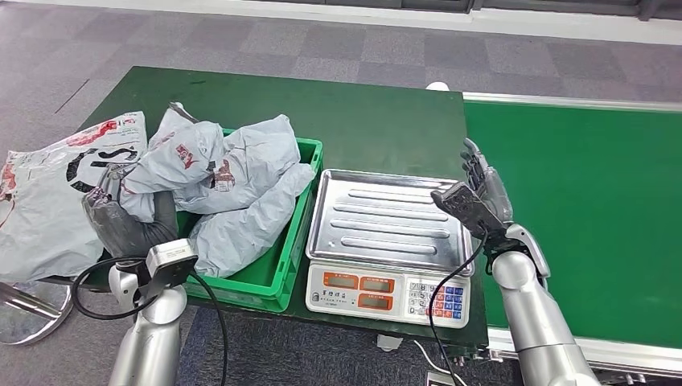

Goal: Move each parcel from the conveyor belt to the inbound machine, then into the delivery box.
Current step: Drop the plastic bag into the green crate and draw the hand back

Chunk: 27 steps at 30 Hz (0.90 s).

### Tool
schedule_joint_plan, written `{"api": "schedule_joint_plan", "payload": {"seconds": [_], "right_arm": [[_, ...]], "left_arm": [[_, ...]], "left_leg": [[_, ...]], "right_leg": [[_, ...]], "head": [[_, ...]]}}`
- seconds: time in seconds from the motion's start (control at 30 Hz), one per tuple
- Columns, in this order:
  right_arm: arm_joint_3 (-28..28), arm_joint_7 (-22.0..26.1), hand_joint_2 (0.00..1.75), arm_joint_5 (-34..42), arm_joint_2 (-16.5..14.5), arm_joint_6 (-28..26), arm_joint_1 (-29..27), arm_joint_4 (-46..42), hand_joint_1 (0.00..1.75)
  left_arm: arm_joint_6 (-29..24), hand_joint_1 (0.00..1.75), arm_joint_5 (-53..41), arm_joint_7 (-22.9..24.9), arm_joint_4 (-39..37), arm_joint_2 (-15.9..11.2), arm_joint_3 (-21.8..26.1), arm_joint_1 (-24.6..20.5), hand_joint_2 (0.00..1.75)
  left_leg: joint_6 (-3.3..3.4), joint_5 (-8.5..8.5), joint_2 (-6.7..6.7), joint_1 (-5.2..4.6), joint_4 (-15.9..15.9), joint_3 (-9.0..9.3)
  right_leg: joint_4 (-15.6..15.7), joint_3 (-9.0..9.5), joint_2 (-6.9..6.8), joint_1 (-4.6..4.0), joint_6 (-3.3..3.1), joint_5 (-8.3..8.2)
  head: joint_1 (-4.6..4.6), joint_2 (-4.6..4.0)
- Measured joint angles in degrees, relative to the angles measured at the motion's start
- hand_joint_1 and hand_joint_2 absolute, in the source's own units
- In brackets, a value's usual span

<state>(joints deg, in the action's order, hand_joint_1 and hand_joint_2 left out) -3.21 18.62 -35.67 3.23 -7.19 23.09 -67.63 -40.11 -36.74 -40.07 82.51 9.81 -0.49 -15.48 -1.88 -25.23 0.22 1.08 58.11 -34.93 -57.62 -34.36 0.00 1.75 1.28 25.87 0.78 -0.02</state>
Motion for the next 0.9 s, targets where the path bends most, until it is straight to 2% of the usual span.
{"api": "schedule_joint_plan", "payload": {"seconds": [0.33, 0.4, 0.47, 0.6, 0.63, 0.7, 0.8, 0.83, 0.9], "right_arm": [[0.0, -0.01, 1.75, -0.02, 0.0, 0.0, -0.12, 0.0, 0.0], [0.0, -0.17, 1.75, -0.27, 0.0, 0.01, -0.15, -0.01, 0.0], [0.0, -0.52, 1.75, -0.87, -0.01, 0.05, -0.18, -0.04, 0.0], [0.0, -0.96, 1.75, -2.93, -0.25, 0.65, -0.04, -0.08, 0.0], [0.0, -0.98, 1.75, -3.45, -0.35, 0.78, 0.09, -0.08, 0.0], [0.0, -1.0, 1.75, -4.18, -0.64, 0.98, 0.39, -0.03, 0.0], [0.0, -1.04, 1.75, -4.87, -1.11, 1.23, 0.77, 0.12, 0.0], [0.0, -1.05, 1.75, -5.03, -1.24, 1.37, 0.88, 0.16, 0.0], [0.0, -1.05, 1.75, -5.27, -1.46, 1.63, 1.09, 0.27, 0.0]], "left_arm": [[0.0, 1.75, -0.5, -0.03, -3.33, 0.04, 0.69, -0.65, 1.75], [0.23, 1.75, -2.12, 1.24, -5.08, 0.03, 0.95, -1.49, 1.75], [1.56, 1.75, -5.91, 6.98, -9.89, -0.32, 1.26, -3.77, 1.75], [10.17, 1.75, -16.68, 27.82, -24.42, -1.8, 1.18, -10.12, 1.75], [11.99, 1.75, -19.38, 31.73, -28.22, -2.15, 1.05, -11.58, 1.75], [14.18, 1.75, -23.1, 36.27, -34.91, -2.66, 0.67, -13.89, 1.75], [17.34, 1.73, -25.36, 38.95, -42.23, -3.16, 0.21, -16.86, 1.75], [18.72, 1.55, -25.81, 39.41, -44.07, -3.31, 0.12, -17.74, 1.75], [21.29, 0.97, -26.25, 39.77, -47.07, -3.6, -0.01, -19.22, 1.75]], "left_leg": [[-0.01, -0.01, -0.03, 0.0, 0.01, -0.02], [0.0, -0.01, -0.03, 0.0, 0.01, -0.01], [0.01, 0.01, -0.06, 0.0, 0.01, 0.0], [-0.06, 0.11, -0.05, 0.0, 0.0, 0.01], [-0.08, 0.14, -0.02, 0.0, 0.0, 0.01], [-0.09, 0.16, 0.03, 0.0, 0.0, 0.01], [-0.07, 0.18, -0.03, 0.0, 0.0, 0.01], [-0.06, 0.18, -0.1, 0.0, -0.01, 0.03], [-0.05, 0.17, -0.22, 0.0, -0.03, 0.13]], "right_leg": [[0.0, -0.01, -0.02, 0.0, 0.0, 0.01], [0.01, -0.01, -0.06, 0.0, 0.0, 0.01], [0.02, 0.03, -0.14, 0.0, 0.0, 0.01], [0.0, 0.02, -0.11, 0.0, -0.05, -0.08], [0.0, 0.01, -0.07, 0.0, -0.07, -0.12], [-0.01, -0.02, 0.01, 0.0, -0.07, -0.17], [-0.01, 0.03, -0.03, 0.0, -0.06, -0.16], [-0.01, 0.08, -0.1, 0.0, -0.07, -0.14], [-0.01, 0.24, -0.27, 0.0, -0.06, -0.07]], "head": [[0.01, 0.0], [0.01, 0.0], [0.0, 0.0], [0.01, 0.0], [0.0, 0.0], [0.01, 0.0], [0.01, 0.0], [0.01, 0.0], [0.01, 0.0]]}}
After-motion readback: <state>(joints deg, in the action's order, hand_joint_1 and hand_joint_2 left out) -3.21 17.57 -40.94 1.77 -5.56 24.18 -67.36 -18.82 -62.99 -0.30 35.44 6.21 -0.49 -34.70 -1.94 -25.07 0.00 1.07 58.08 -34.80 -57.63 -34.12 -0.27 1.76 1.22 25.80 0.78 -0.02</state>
